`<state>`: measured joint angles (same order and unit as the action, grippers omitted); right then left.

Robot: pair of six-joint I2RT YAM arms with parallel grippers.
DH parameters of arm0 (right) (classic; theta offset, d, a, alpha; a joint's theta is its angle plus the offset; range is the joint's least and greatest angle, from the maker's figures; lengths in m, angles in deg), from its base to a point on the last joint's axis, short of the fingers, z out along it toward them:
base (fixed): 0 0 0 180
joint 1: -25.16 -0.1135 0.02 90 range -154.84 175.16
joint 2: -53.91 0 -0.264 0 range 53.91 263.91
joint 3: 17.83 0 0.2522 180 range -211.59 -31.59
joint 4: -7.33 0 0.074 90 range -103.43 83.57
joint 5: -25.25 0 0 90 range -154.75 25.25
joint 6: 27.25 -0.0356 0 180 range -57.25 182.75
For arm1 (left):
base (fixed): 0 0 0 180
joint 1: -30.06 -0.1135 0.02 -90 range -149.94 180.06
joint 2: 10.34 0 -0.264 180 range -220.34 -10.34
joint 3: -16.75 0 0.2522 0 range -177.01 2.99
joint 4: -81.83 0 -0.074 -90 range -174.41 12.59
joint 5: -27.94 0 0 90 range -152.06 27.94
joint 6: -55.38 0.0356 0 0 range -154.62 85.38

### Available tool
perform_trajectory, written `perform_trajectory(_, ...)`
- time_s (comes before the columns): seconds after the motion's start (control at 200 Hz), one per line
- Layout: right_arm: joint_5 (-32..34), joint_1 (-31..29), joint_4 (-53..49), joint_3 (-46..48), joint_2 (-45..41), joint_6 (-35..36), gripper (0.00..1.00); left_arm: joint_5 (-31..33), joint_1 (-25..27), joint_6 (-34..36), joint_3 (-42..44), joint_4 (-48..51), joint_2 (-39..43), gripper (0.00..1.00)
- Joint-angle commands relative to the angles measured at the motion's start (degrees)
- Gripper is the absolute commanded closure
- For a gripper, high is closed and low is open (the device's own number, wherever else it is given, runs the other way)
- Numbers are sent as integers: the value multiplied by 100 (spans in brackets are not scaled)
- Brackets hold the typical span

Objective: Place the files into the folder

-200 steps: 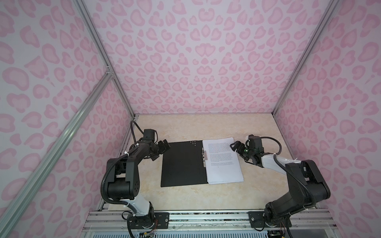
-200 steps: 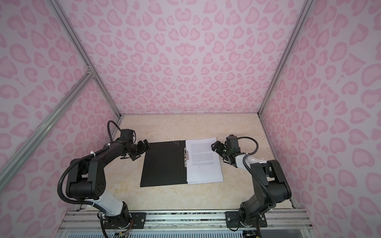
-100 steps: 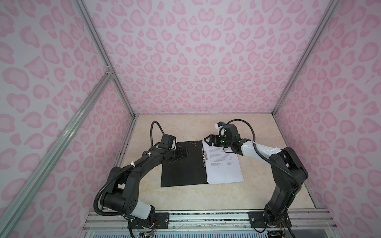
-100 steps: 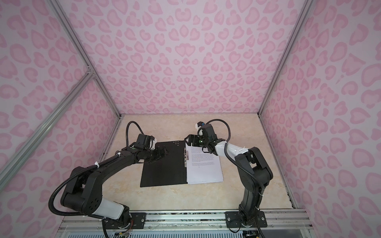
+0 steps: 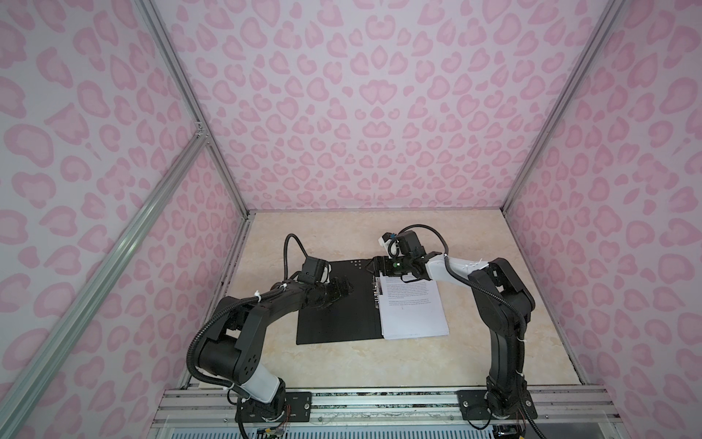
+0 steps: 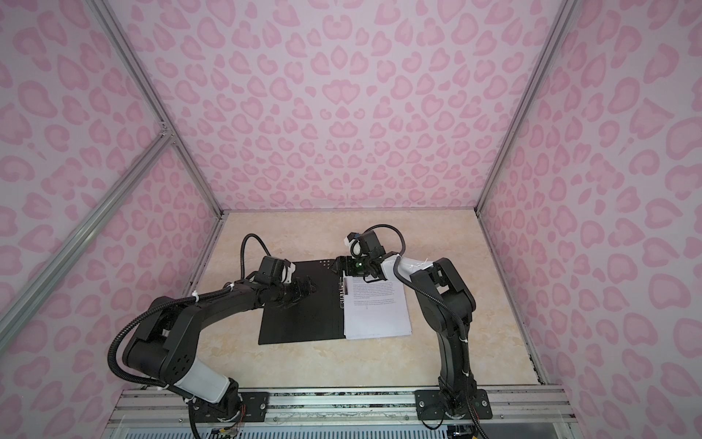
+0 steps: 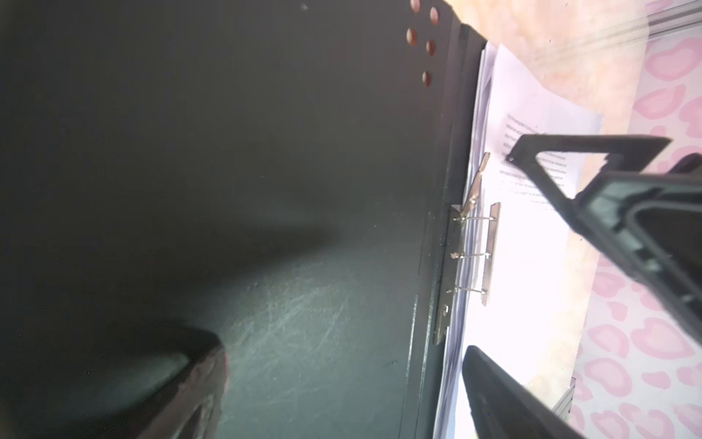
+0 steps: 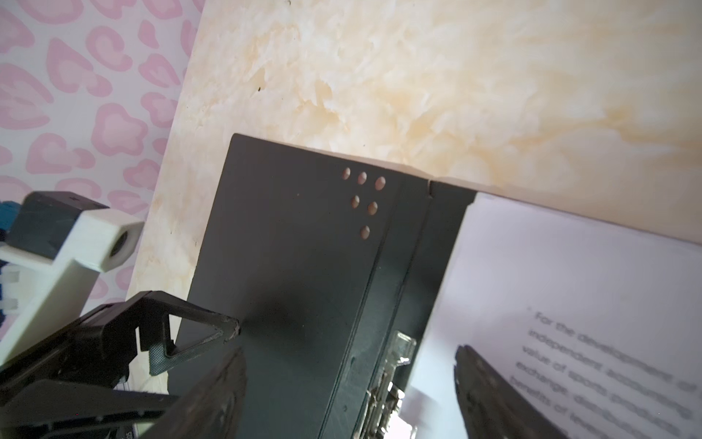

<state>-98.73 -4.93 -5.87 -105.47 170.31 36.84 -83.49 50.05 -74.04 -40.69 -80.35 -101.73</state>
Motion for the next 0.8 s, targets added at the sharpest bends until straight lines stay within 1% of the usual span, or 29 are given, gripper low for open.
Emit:
perform_trajectory(0.0, -114, -22, 35, -55, 123, 92, 14, 295, -2, -74, 136, 313, -140, 2)
perform_trajectory(0.115, -151, -26, 47, -125, 226, 60, 14, 305, -1, -92, 196, 283, -173, 2)
perform_trajectory(0.27, 102, -23, 14, -83, 236, 70, 15, 393, -1, -84, 246, 340, -120, 2)
perform_trajectory(0.355, 93, -15, 32, -82, 255, 71, 15, 420, -3, -66, 261, 370, -84, 2)
perform_trajectory(0.625, -160, -12, 125, -198, 458, -21, 15, 456, 2, -66, 269, 413, -32, 2)
perform_trajectory(0.795, -528, 72, 359, -201, 604, -156, 15, 447, -4, -83, 274, 399, -37, 2)
